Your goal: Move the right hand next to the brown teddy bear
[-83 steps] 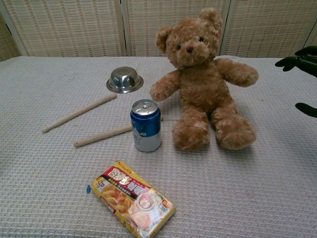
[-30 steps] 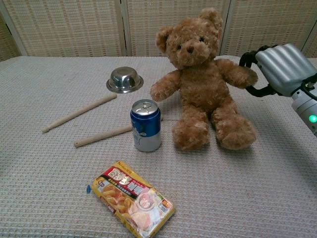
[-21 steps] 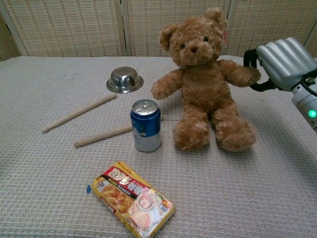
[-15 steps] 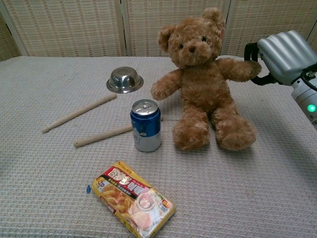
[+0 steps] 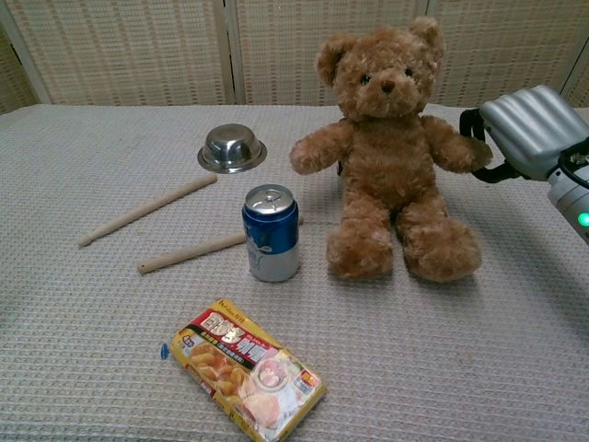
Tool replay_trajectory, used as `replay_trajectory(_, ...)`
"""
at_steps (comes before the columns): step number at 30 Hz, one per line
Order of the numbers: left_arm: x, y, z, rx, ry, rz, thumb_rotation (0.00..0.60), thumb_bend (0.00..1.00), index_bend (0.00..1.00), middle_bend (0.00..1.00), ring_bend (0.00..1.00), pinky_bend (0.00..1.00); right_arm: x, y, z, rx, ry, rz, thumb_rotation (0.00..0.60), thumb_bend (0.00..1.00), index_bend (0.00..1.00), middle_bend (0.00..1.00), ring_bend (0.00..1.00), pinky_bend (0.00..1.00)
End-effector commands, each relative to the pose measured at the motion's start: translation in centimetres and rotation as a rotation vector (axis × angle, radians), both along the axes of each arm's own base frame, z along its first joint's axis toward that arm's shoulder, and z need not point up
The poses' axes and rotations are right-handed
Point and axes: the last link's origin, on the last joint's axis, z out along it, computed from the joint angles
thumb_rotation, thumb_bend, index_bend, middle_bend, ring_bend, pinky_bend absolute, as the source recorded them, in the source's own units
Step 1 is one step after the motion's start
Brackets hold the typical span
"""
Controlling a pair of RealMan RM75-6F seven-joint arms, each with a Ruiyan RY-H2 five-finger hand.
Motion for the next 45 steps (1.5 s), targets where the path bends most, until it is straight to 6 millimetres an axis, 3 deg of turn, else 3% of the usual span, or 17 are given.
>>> replay_trajectory(1,0.0,0.0,0.0,0.001,0.000,-0.001,0.600,0.44,0.29,0.31,0.30,0.48,0.2,-0.1,0.2,-0.009,-0.006,0.012,0.600,0.22,0.58,0.53,0.47,0.54)
replay_trajectory(11,0.0,0.0,-0.1,-0.001,0.001,0.000,0.600,0.44,0.29,0.31,0.30,0.48,1.4,-0.9,2.0,-0.090,-0.037,0.059,0.600,0.22,0.58,0.53,0.47,0.54)
replay_trajectory(25,0.0,0.0,-0.1,-0.004,0.005,0.001,0.600,0.44,0.29,0.31,0.30,0.48,-0.2,-0.2,0.6,-0.013,-0.025,-0.010,0.600,0.22,0.58,0.53,0.47,0.54)
replay_trajectory(38,0.1,-0.1,-0.2,-0.005,0.004,-0.003,0.600,0.44,0.29,0.31,0.30,0.48,1.0,-0.9,2.3,-0.087,-0.049,0.052,0.600,0.22,0.58,0.53,0.47,0.54)
replay_trajectory(45,0.1,-0.1,-0.2,-0.006,0.004,-0.002,0.600,0.44,0.29,0.31,0.30,0.48,0.6,-0.7,1.7,-0.058,-0.040,0.029,0.600,0.22,0.58,0.53,0.47,0.54)
